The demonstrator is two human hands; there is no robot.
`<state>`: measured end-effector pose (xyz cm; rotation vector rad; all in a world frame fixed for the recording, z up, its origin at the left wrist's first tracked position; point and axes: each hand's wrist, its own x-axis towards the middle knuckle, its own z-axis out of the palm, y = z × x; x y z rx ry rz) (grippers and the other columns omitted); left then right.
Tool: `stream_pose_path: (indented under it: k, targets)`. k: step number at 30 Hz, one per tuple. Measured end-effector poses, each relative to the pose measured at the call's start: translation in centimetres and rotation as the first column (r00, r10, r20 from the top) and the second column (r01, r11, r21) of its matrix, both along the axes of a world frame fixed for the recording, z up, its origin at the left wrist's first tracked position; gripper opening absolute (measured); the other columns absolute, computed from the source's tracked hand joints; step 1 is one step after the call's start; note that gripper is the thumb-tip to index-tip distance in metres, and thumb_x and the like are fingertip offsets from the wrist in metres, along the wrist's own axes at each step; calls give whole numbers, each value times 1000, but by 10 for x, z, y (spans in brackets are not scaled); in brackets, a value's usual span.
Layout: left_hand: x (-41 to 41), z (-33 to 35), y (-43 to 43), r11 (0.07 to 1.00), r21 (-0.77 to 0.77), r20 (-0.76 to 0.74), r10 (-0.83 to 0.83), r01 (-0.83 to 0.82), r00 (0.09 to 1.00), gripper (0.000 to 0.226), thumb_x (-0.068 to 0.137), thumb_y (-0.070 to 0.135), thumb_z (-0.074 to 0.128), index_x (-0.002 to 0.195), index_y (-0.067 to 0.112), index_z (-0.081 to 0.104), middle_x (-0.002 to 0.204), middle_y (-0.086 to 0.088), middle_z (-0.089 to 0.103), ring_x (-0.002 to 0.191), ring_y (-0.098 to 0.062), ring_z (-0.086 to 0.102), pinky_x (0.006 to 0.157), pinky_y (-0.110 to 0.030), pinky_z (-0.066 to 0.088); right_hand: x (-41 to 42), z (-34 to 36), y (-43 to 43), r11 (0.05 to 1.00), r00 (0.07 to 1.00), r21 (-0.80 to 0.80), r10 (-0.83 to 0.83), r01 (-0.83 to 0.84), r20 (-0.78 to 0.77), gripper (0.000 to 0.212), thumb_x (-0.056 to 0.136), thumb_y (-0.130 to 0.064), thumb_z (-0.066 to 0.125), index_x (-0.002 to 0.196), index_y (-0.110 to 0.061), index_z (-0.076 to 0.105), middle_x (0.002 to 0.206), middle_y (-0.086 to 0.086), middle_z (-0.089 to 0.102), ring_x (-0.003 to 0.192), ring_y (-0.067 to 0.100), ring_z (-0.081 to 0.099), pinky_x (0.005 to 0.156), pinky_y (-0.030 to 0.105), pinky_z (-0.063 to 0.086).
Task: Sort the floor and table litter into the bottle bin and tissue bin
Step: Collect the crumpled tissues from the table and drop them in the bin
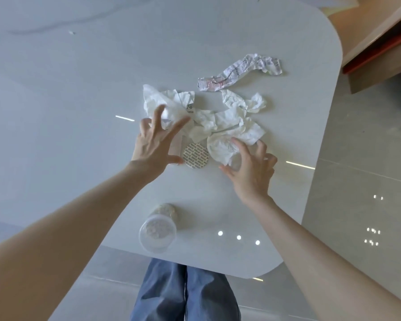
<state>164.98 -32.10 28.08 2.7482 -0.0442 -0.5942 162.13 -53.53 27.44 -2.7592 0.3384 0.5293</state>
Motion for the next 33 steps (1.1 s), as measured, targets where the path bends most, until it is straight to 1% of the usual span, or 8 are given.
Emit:
stream_pose_path:
  k: [8, 13, 17, 20, 23, 27, 30, 33]
  targets:
    - [-13, -9, 6, 974, -194, 70, 130, -114, 989, 28, 83, 5, 68, 108, 15, 62, 111, -9, 56, 91, -32, 55, 70, -34, 43, 8, 7, -13, 999, 998, 30, 37, -38, 47, 52, 81, 11, 52, 119, -23, 62, 113, 4, 52, 101, 34, 45, 75, 32, 43]
    - [-16, -4, 8, 948, -217, -44, 229, -233, 972, 13, 85, 6, 64, 97, 10, 66, 93, -7, 60, 75, -24, 51, 64, -28, 33, 17, 8, -18, 997, 997, -9, 79, -79, -5, 50, 75, 16, 46, 112, -13, 65, 105, 9, 56, 93, 34, 51, 69, 30, 37]
    - [-29, 7, 7, 953, -275, 48, 142, -123, 989, 8, 85, 4, 63, 91, 8, 60, 99, -9, 53, 72, -32, 54, 59, -33, 38, 7, 15, -18, 996, 998, 58, 63, -62, -26, 45, 74, 12, 53, 109, -13, 64, 106, 7, 55, 98, 29, 55, 71, 30, 41]
    - [-36, 20, 3, 959, -278, 94, 86, -57, 992, 19, 83, 10, 69, 95, 9, 55, 116, -10, 42, 78, -33, 55, 56, -37, 41, -9, 23, -13, 995, 998, 76, 56, -57, 18, 40, 73, 7, 59, 105, -15, 63, 109, 3, 53, 104, 27, 49, 68, 33, 46]
    - [-38, 27, -2, 992, -122, 69, 33, -25, 997, 51, 71, 49, 75, 102, 16, 51, 137, -6, 30, 99, -26, 50, 53, -30, 36, -19, 27, -9, 998, 998, 4, 58, -58, 39, 35, 71, -5, 68, 102, -20, 61, 134, 5, 36, 115, 36, 37, 70, 40, 50]
    - [-30, 23, -9, 991, 106, 103, -87, 76, 991, 92, 46, 77, 70, 120, 27, 49, 151, -7, 21, 124, -34, 36, 89, -51, 39, -20, 36, -10, 996, 963, 36, 93, -87, -253, 73, 66, -29, 80, 126, -38, 40, 154, -1, -21, 138, 47, 0, 92, 55, 42]
    - [-20, 15, -15, 988, 110, 66, -117, 109, 991, 122, 41, 81, 67, 146, 41, 19, 158, -6, -1, 141, -44, 6, 99, -74, 17, -18, 49, -7, 986, 912, 165, 78, -12, -402, 110, 57, -41, 86, 137, -57, 12, 147, -11, -39, 139, 48, -14, 104, 62, 28]
    - [-13, 6, -19, 981, 121, -55, -148, 153, 987, 133, 43, 77, 72, 145, 50, -8, 155, -3, -25, 140, -47, -14, 97, -75, 25, -18, 44, -3, 958, 917, 248, -34, 143, -397, 106, 63, -49, 82, 138, -62, 7, 150, -13, -33, 139, 48, -10, 108, 57, 24]
